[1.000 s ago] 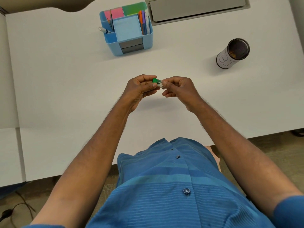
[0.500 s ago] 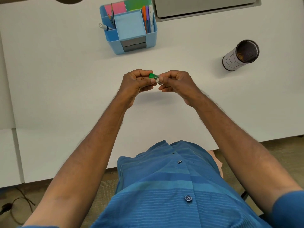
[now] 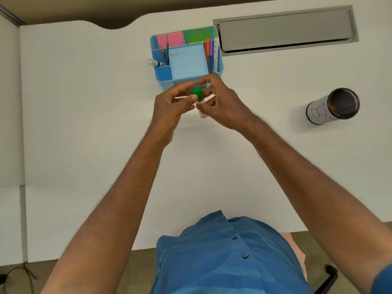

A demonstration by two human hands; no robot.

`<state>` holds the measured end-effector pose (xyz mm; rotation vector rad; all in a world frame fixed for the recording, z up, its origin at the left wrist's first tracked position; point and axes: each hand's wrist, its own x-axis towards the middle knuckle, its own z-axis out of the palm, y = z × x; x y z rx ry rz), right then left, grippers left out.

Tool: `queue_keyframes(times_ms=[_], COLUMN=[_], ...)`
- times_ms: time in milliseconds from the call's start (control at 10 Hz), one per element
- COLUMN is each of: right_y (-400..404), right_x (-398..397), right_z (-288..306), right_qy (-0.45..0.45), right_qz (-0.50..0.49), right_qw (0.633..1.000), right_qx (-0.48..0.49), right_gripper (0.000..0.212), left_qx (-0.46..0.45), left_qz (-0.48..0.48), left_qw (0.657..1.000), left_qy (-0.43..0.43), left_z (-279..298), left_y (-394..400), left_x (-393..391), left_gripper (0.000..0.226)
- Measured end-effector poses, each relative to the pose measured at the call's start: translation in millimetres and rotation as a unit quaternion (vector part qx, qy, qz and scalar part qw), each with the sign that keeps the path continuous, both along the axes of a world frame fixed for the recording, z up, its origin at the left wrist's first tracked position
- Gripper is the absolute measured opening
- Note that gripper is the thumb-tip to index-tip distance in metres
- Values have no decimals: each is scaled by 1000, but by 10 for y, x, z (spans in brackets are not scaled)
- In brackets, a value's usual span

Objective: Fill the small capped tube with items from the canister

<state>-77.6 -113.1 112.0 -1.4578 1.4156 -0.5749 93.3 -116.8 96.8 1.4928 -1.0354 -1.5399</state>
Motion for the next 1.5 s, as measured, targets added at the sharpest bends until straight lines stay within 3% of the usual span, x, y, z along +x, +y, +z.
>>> queue_keyframes(times_ms=[100, 300, 600, 900, 1300, 1500], right_y=[-342, -780, -1000, -943, -868, -814], right_x=[234, 597, 831, 885, 935, 861], right_z=[4, -153, -510, -548, -662, -689], right_qy=[2, -14, 70, 305, 399, 358], right_qz=[-24, -87, 0, 102, 117, 118], right_qw=[993, 976, 972, 908, 863, 874], right_qx=[-119, -200, -226, -270, -286, -307], right_gripper=[46, 34, 30, 26, 25, 34], left_qx=[-15, 17, 18, 7, 12, 9], left_qz=[142, 248, 244, 247, 247, 255], left_qw=[988, 961, 961, 965, 966, 962], left_qy=[-57, -125, -133, -82, -75, -95], left_z=[-149, -447, -668, -751, -753, -736], left_y=[-212, -490, -733, -801, -801, -773], left_x=[130, 285, 323, 396, 372, 365], left_gripper=[21, 28, 27, 22, 24, 27])
